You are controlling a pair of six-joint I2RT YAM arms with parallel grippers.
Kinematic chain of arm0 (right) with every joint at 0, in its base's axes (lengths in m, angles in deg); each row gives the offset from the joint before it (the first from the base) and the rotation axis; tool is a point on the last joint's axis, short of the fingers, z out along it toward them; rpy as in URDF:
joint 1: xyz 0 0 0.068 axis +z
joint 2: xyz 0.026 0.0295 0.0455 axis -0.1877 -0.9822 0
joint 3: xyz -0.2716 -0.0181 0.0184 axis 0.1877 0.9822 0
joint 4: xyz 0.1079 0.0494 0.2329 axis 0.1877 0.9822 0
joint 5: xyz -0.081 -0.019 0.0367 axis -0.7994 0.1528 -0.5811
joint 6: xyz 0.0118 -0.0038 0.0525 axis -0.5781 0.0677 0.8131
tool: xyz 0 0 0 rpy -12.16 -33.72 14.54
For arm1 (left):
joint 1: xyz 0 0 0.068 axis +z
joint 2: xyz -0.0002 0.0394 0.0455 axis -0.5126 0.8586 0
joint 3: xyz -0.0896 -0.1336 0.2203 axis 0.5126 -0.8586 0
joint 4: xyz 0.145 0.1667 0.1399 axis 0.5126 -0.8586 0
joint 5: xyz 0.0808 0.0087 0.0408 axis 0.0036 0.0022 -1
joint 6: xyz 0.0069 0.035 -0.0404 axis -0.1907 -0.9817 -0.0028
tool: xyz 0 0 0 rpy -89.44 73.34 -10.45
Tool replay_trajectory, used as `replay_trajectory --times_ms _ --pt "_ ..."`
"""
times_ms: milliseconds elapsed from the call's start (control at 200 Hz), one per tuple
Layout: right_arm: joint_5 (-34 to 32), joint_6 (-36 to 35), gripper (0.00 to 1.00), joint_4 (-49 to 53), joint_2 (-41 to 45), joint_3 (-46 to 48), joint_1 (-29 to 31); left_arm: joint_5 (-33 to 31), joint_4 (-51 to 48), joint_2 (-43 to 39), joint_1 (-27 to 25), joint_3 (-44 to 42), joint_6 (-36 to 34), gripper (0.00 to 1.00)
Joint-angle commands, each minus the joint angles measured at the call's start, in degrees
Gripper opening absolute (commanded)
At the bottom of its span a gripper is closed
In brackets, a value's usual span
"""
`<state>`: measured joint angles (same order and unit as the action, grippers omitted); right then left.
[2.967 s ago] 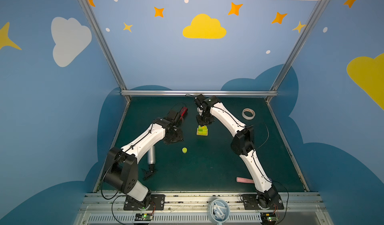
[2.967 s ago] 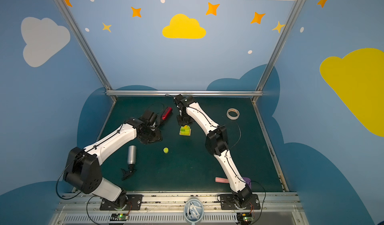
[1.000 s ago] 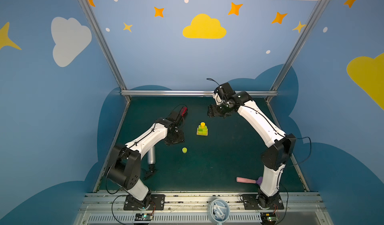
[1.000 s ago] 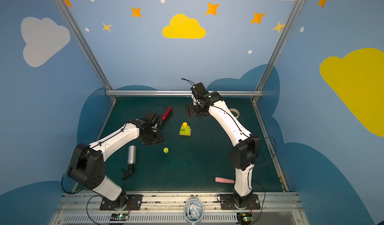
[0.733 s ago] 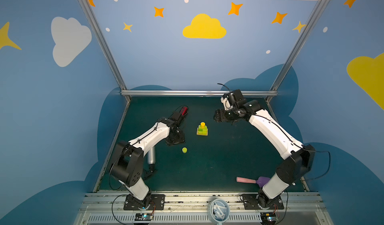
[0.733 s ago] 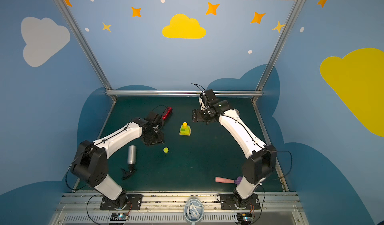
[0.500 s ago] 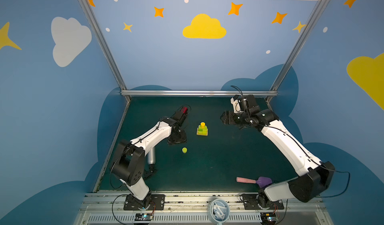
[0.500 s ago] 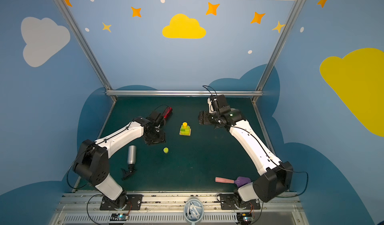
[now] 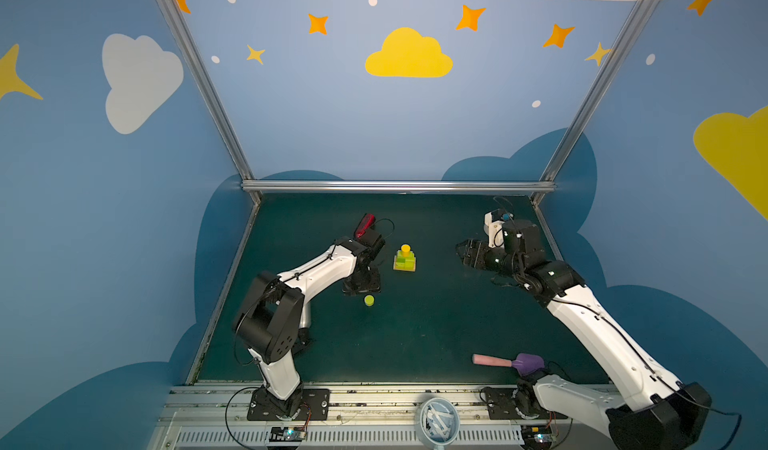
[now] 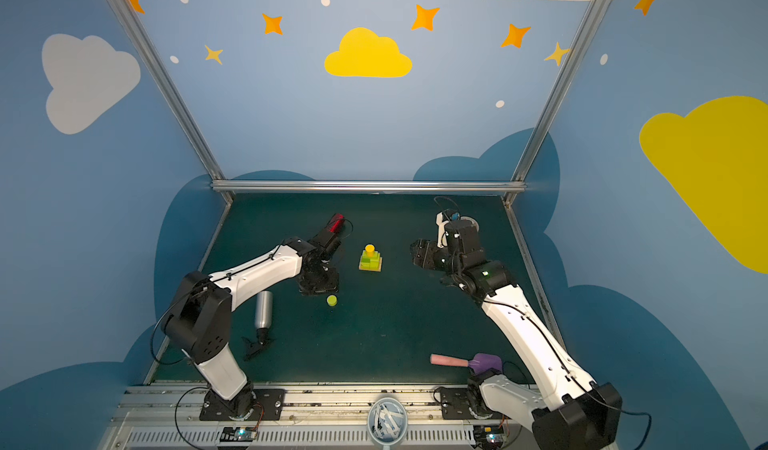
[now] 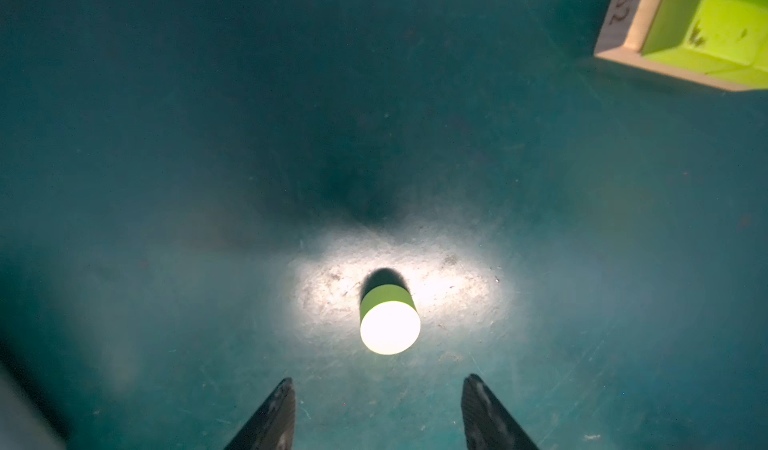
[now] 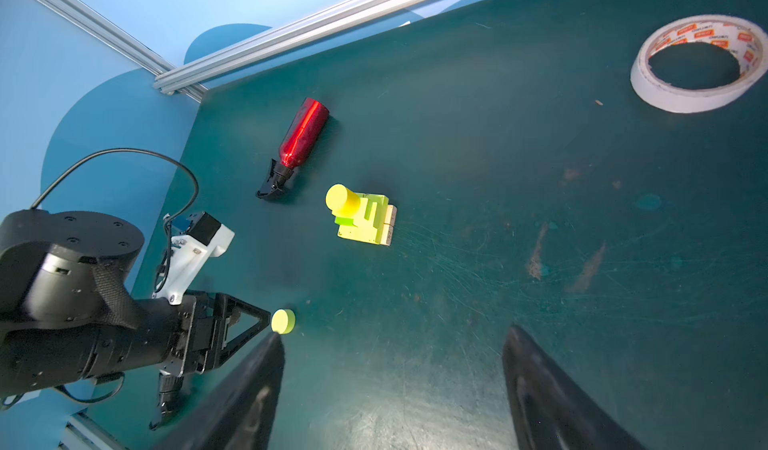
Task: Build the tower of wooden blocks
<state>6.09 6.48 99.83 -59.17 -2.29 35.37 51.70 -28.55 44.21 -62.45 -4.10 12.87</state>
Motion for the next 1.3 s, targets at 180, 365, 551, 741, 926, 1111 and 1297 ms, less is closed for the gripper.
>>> replay_trajectory --times_ms 180,365,551,741,926,1111,1297 --pt "1.7 2.77 0.7 -8.13 5.69 4.92 -3.31 -2.03 -1.84 5.42 -1.32 4.11 1.51 0.64" --pt "2.67 2.77 0.7 -8.28 5.61 6.48 -4.66 -3.02 -3.45 6.87 -1.89 4.45 2.72 0.62" --pt "4.92 3.21 0.7 -9.57 4.39 6.79 -5.55 -3.04 -3.9 7.37 -2.55 3.91 3.19 0.62" --pt "5.56 3.73 0.71 -10.28 3.04 7.05 -6.08 -3.09 -4.16 8.17 -2.84 3.69 3.33 0.59" --pt "6.16 3.91 0.71 -10.67 2.43 7.14 -6.44 -2.85 -3.65 8.54 -2.92 3.13 3.61 0.56" --pt "6.34 3.91 0.71 -10.66 2.07 7.23 -6.62 -2.65 -3.45 9.44 -2.97 3.02 3.52 0.54" --pt "6.68 3.91 0.71 -10.59 1.7 7.06 -6.78 -2.48 -3.32 9.53 -3.01 2.59 3.56 0.47"
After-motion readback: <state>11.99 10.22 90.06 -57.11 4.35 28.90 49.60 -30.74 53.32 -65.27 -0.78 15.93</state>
